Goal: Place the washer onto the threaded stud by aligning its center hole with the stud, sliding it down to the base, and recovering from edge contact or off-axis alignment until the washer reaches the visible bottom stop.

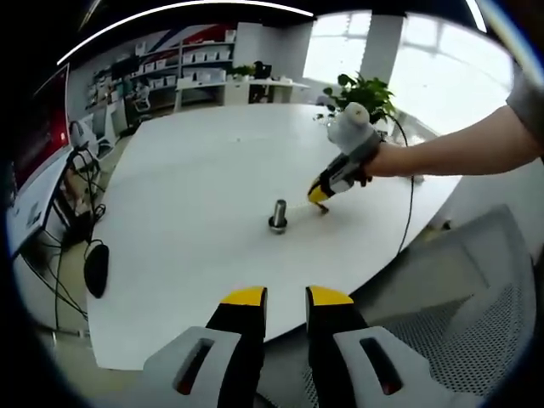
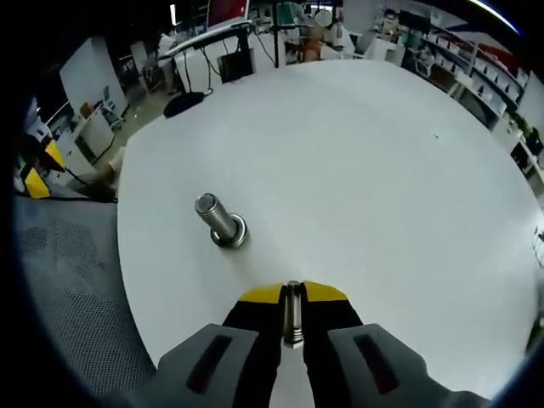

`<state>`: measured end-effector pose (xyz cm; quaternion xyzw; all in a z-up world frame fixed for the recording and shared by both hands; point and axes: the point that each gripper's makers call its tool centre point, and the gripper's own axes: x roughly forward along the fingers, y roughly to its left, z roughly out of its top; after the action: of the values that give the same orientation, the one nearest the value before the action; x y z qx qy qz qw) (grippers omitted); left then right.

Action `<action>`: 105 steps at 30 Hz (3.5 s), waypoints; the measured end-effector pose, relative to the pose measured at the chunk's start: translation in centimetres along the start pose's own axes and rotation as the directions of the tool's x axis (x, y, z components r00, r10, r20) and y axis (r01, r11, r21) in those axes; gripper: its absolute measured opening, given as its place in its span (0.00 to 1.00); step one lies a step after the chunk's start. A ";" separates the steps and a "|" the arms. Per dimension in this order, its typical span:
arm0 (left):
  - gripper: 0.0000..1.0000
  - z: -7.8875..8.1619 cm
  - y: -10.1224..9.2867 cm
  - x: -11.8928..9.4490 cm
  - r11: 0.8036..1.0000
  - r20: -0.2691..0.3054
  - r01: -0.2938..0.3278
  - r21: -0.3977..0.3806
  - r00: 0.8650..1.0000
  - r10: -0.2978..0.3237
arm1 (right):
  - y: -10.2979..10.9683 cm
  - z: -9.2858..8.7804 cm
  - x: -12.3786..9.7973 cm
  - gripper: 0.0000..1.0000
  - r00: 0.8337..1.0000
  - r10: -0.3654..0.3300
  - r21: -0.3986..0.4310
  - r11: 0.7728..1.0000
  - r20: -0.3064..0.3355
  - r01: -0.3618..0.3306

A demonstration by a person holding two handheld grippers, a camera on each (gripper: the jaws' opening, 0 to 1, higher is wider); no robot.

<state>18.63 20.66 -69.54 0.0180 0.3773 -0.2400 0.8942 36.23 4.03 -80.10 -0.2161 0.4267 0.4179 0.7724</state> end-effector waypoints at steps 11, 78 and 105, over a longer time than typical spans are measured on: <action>0.15 -0.2 0.0 0.1 1.000 -0.012 -0.001 0.000 1.000 0.001 | 0.2 -0.1 -1.0 0.09 0.998 -0.015 -0.021 1.000 0.066 0.017; 0.15 -0.2 -0.1 0.2 1.000 -0.016 0.000 0.002 1.000 0.000 | 0.1 -1.8 -2.6 0.11 0.987 -0.082 0.072 0.995 0.140 0.072; 0.15 -0.3 -0.4 0.3 1.000 -0.023 0.018 0.014 1.000 -0.018 | 0.6 -3.3 -8.9 0.16 0.966 -0.140 0.200 0.975 0.219 0.096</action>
<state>18.37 20.26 -69.89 0.0236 0.3859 -0.2506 0.8876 31.57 -2.07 -74.39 -0.1174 0.3576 0.3514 0.8573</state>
